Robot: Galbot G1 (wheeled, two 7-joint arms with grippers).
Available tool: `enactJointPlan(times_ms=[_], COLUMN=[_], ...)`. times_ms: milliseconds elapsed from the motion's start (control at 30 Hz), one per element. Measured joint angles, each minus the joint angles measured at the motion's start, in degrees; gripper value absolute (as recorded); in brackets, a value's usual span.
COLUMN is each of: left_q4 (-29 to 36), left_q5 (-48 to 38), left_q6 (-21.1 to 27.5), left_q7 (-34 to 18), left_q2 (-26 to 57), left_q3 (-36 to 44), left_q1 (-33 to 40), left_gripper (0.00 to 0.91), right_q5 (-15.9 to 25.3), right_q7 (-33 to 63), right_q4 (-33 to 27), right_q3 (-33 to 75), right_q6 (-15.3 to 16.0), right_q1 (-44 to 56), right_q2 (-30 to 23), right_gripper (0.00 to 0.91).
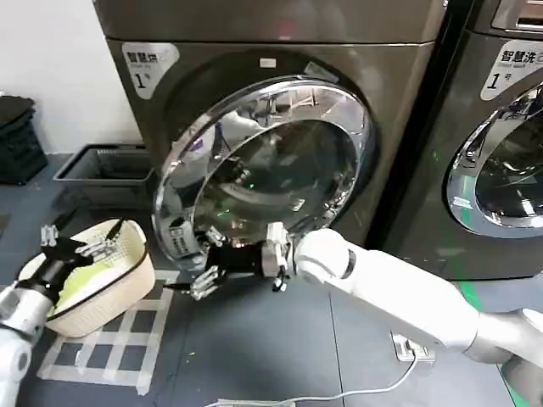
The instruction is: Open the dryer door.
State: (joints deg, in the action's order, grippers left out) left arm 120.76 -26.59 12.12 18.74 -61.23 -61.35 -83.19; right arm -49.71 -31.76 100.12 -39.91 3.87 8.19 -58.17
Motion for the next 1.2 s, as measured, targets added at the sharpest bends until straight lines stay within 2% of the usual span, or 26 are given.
enactJointPlan(times_ms=[467, 667, 1200], left_q4=[-3.76, -3.68, -6.53], left_q5=[0.68, -1.43, -4.82], left_q6=[-2.54, -3.03, -2.91], left_q7=[2.73, 4.19, 5.94], left_q2=[4.52, 6.14, 12.40], left_q3=[7.33, 11.21, 19.68], left_q1=[5.41, 6.70, 13.36], left_gripper=[0.907, 0.907, 0.907], right_q5=[0.08, 1.54, 2.73], right_q7=[-5.12, -7.92, -17.25], right_q4=[7.69, 10.43, 13.08], right_q3=[3.26, 5.63, 14.77], right_q6=[-2.29, -4.12, -9.41], right_q1=[4.30, 7.26, 16.66], right_q2=[8.01, 11.53, 19.23], right_gripper=[0.907, 0.907, 0.907])
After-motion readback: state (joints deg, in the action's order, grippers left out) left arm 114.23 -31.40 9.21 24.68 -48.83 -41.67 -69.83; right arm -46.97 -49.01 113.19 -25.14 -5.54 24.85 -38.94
